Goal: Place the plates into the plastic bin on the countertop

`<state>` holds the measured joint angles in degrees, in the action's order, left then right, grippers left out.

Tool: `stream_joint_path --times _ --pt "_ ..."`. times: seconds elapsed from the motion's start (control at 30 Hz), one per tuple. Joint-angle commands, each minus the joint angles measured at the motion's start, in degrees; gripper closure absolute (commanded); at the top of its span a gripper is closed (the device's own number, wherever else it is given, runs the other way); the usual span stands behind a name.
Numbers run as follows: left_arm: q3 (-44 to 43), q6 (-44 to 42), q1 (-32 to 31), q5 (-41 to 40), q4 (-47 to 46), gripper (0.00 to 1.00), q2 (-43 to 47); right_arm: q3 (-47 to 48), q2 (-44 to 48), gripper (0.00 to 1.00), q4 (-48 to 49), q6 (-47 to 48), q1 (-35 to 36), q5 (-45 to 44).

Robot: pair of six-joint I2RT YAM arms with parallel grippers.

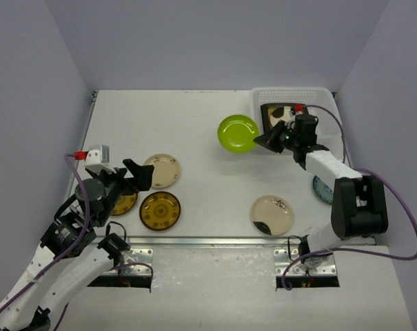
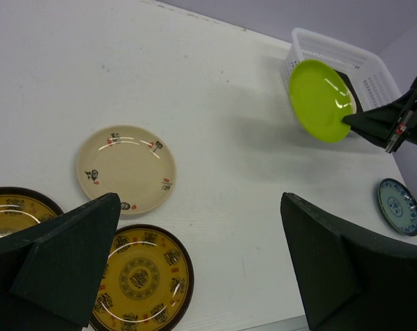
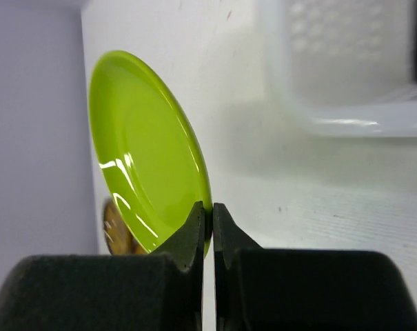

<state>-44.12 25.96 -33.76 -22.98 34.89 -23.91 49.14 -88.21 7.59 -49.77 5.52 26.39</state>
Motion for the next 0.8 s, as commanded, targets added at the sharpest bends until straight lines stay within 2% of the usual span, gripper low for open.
stream_joint_path --times 0.0,0.07,0.1,0.23,0.43,0.6,0.77 --pt "0.3 -0.5 0.3 0.2 -2.6 0.0 0.6 -1.9 0.2 1.0 10.6 -28.0 -5.1 -16.8" --pt "0.3 -0.4 0.3 0.2 -2.6 0.0 0.8 -1.7 -0.8 1.0 8.8 -32.0 -5.3 -27.4" --pt "0.3 -0.4 0.3 0.2 -2.5 0.0 0.8 -1.1 -1.7 1.0 8.4 -33.1 -6.2 -30.1" --pt "0.3 -0.4 0.3 0.3 -2.6 0.0 1.4 2.8 -6.1 1.0 7.8 -35.8 -8.5 -35.0" --pt "0.4 -0.5 0.3 0.7 -2.7 0.0 1.7 2.4 -6.4 1.0 8.8 -41.9 -9.2 -44.0" --pt "0.4 -0.6 0.2 1.0 -2.8 0.0 1.7 4.4 -10.2 1.0 10.6 -45.2 -10.7 -43.8" --pt "0.5 -0.6 0.3 1.4 -2.8 0.0 2.0 10.3 -15.6 1.0 8.5 -41.8 -11.4 -40.2"
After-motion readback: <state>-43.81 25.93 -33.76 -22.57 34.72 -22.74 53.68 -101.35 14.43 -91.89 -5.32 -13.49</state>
